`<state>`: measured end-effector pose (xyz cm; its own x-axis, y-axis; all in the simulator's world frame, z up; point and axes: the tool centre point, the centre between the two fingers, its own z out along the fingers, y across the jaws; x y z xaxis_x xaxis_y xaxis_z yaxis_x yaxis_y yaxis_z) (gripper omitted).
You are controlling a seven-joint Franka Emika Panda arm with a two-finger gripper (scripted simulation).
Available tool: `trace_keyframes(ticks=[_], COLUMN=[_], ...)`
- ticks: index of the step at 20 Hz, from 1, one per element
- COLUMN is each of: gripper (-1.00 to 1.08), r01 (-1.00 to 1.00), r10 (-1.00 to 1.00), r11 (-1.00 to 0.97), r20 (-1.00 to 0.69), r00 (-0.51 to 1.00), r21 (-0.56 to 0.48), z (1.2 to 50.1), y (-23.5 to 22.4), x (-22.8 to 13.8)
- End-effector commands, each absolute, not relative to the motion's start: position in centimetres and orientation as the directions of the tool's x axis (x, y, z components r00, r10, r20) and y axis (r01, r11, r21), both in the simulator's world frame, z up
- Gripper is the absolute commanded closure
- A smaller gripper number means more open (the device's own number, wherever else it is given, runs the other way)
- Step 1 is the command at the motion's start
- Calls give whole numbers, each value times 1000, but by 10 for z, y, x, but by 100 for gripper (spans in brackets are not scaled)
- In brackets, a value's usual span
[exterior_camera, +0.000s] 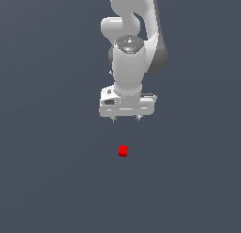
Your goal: Pick up the red cube and move it to a goal position.
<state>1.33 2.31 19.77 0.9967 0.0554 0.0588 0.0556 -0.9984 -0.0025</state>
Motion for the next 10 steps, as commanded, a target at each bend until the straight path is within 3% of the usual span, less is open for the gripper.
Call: trace_keyframes(ticks=[1,10], gripper=[-92,-92], r01=[56,31], r10=[55,30], r11=[-998,-1000], r20=[59,52], r00=[997,998], r21=[-2,-2], z=[198,178], y=[23,23], x=[13,21])
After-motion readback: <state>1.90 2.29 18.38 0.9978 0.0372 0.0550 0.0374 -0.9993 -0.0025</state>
